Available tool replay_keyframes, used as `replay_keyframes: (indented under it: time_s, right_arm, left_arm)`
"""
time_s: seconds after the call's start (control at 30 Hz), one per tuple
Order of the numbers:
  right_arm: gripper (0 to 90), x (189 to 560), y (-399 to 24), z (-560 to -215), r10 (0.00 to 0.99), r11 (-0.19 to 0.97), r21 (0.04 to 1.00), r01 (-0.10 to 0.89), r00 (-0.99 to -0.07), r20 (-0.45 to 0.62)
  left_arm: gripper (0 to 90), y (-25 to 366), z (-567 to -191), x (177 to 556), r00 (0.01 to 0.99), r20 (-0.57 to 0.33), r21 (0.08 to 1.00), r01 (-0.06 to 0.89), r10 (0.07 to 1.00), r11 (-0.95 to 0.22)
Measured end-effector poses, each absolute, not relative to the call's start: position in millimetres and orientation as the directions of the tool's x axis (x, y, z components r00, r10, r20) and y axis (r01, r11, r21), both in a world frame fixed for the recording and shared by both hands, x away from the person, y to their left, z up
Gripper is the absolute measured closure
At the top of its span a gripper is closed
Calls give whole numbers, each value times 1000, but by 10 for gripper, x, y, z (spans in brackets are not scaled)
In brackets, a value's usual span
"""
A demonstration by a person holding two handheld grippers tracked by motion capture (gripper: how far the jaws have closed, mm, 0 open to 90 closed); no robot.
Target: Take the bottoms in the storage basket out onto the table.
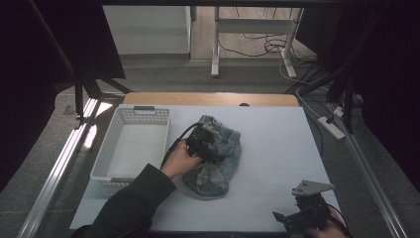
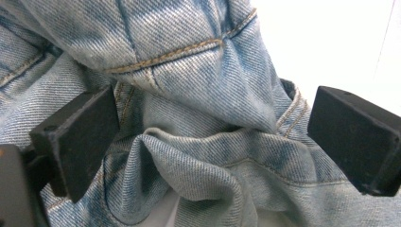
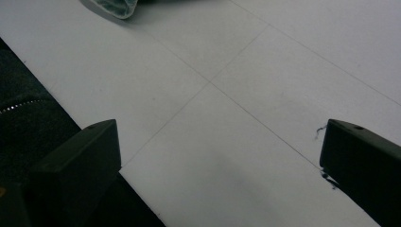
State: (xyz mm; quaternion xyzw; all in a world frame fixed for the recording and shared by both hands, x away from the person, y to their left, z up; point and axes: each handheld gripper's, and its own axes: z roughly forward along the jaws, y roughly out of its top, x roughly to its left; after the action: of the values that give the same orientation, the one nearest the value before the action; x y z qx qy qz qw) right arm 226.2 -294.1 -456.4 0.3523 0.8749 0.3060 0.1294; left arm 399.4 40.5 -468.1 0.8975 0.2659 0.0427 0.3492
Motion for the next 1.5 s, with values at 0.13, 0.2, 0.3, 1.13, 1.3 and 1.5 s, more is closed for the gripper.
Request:
replay_keyframes:
  time_s: [0.13, 0.2, 0.3, 1.13, 1.3, 1.5]
  right_arm:
    - [1, 2262, -2940, -4564, 696, 565, 626, 537, -718, -11]
    - [1, 2262, -2941, -4564, 696, 565, 626, 537, -718, -11]
    - [1, 2262, -2940, -4564, 696, 565, 626, 537, -718, -11]
    - [1, 2261, -2940, -4564, 696, 565, 626, 537, -718, -11]
    - [1, 2261, -2941, -4564, 696, 564, 627, 537, -718, -11]
    - [1, 2261, -2941, -4563, 696, 564, 627, 537, -718, -11]
  left_arm:
    - [32, 409, -4662, 3986, 857, -106, 655, 442, 504, -613]
    - [29, 412, -4654, 3981, 859, -109, 661, 439, 501, -609]
    - [19, 416, -4645, 3977, 862, -111, 670, 433, 495, -603]
    - [0, 474, -4594, 3991, 879, -193, 709, 432, 435, -558]
    - [1, 484, -4576, 3986, 884, -214, 716, 431, 416, -548]
    - [2, 492, -4547, 3964, 886, -216, 717, 429, 409, -550]
